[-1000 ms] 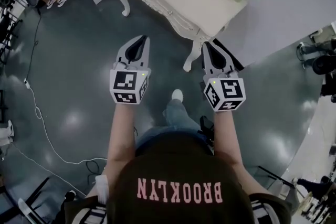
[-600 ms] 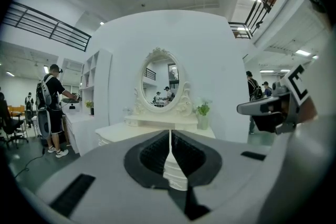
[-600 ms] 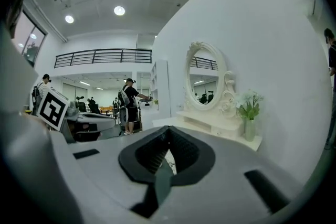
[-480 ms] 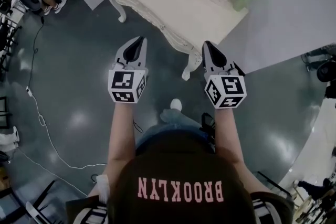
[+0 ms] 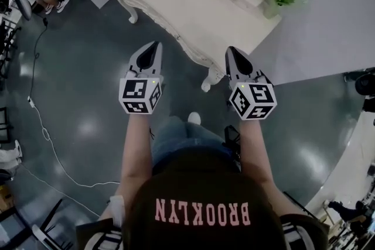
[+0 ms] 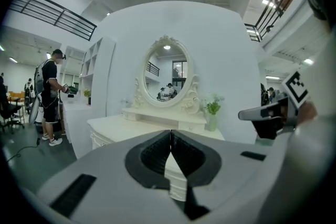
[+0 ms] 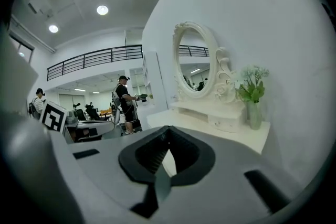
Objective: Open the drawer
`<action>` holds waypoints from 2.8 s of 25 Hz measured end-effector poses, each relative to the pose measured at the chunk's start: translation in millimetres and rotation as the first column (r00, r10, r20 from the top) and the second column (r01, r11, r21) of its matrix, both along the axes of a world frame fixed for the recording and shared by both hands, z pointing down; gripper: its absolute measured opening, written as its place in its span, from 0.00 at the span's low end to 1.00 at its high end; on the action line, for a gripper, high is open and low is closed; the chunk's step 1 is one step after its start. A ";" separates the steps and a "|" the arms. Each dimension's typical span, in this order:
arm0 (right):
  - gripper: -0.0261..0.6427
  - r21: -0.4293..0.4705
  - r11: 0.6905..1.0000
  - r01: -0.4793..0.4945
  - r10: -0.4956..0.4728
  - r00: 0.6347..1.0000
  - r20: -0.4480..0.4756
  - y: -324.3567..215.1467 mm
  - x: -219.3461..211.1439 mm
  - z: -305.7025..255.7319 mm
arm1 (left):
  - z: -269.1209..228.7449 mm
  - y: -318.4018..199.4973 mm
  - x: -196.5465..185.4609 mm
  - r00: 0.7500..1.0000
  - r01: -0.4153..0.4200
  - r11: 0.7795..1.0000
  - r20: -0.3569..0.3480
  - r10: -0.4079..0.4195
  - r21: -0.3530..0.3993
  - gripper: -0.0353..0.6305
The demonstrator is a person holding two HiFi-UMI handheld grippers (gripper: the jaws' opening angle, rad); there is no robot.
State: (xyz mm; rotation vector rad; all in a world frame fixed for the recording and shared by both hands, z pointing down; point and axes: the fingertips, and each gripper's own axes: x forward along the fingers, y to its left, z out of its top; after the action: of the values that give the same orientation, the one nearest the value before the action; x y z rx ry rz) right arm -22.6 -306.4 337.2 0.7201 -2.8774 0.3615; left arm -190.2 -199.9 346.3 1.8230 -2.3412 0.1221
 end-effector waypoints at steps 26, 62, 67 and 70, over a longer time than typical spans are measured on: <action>0.03 -0.131 0.932 -0.338 0.290 0.912 -0.290 0.5 -44.1 149.8 | 169.2 -85.9 -59.2 0.923 -0.383 0.888 -0.137 0.359 -0.253 0.06; 0.03 -0.246 0.602 -0.760 0.552 0.618 -0.560 12.7 19.1 311.0 | 307.7 -143.7 -52.2 0.845 -0.493 0.700 -0.092 0.527 -0.516 0.24; 0.03 -0.240 0.601 -0.762 0.561 0.616 -0.553 8.6 13.8 308.9 | 309.8 -144.8 -54.3 0.845 -0.499 0.696 -0.110 0.524 -0.516 0.23; 0.03 -0.239 0.598 -0.765 0.565 0.614 -0.551 12.7 11.7 306.8 | 309.2 -143.4 -54.9 0.846 -0.501 0.701 -0.114 0.521 -0.508 0.23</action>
State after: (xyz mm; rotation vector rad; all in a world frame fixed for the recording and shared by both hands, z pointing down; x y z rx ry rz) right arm -10.9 -293.7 644.0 1.5651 -1.8655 0.8190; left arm -245.1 -343.3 655.5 2.0977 -1.5102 0.7893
